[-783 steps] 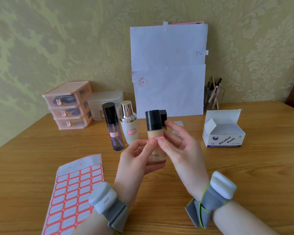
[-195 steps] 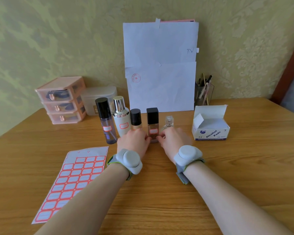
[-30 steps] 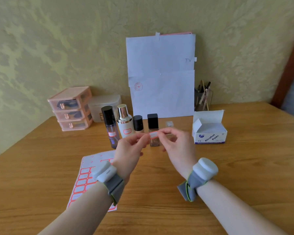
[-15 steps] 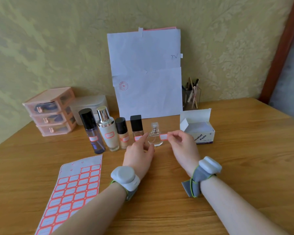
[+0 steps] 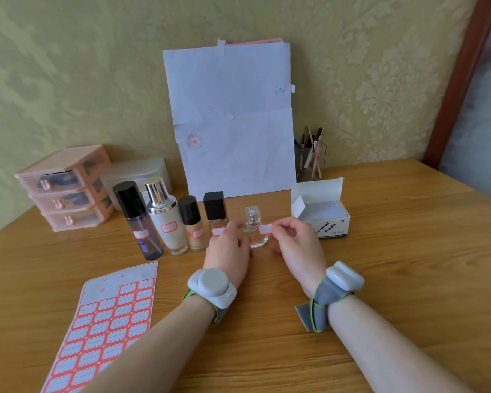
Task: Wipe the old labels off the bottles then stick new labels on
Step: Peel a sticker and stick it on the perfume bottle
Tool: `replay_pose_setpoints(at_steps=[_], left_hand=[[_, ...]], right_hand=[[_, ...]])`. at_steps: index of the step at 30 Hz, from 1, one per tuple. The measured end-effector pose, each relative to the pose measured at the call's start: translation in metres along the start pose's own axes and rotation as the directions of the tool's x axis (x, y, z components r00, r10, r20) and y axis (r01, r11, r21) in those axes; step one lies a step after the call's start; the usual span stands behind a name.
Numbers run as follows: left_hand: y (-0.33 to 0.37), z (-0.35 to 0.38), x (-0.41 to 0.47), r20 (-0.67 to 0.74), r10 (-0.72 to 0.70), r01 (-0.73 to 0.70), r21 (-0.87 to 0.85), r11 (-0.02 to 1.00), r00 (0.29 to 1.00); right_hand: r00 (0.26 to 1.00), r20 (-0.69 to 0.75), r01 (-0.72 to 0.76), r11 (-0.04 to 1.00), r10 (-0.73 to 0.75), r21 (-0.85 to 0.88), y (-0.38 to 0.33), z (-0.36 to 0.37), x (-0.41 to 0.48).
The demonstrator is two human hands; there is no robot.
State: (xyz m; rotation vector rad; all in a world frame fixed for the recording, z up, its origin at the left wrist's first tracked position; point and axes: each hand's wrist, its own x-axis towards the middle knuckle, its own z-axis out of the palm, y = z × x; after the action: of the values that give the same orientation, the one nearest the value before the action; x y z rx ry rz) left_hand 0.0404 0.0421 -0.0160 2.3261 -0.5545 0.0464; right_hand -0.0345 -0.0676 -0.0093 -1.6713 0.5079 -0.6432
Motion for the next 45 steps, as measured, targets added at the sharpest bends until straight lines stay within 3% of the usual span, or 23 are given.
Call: replay_pose_setpoints(at_steps=[5,13,17,21,24,29,45], left_hand=[[0.002,-0.005,-0.015,-0.022,0.040,-0.041,-0.051,0.998,0.999],[0.003,-0.031,-0.030,-0.134,0.056,-0.102,-0.365,0.926,0.989],[0.003,-0.037,-0.040,-0.012,-0.016,0.003,-0.704,0.710,1.000],[0.001,-0.041,-0.045,0.030,0.006,0.023,-0.860,0.509,1.000],[0.001,-0.041,-0.046,0.059,-0.013,0.058,-0.896,0.441,0.998],[0.001,-0.037,-0.046,0.061,-0.004,0.057,-0.911,0.409,0.998],[0.003,-0.039,-0.049,0.048,0.017,0.037,-0.910,0.413,0.999]], right_hand=[[0.999,-0.041,0.015,0.998,-0.013,0.056,-0.005,-0.009,-0.011],[0.986,-0.056,0.164,0.958,-0.155,0.236,-0.023,-0.009,-0.027],[0.978,-0.009,0.203,0.938,-0.209,0.280,-0.031,-0.011,-0.033],[0.967,0.013,0.246,0.948,-0.254,0.203,-0.033,-0.009,-0.036],[0.959,0.004,0.279,0.948,-0.283,0.153,-0.033,-0.006,-0.038],[0.946,-0.029,0.325,0.944,-0.324,0.054,-0.031,-0.002,-0.037],[0.930,-0.074,0.358,0.933,-0.360,-0.032,-0.031,-0.001,-0.036]])
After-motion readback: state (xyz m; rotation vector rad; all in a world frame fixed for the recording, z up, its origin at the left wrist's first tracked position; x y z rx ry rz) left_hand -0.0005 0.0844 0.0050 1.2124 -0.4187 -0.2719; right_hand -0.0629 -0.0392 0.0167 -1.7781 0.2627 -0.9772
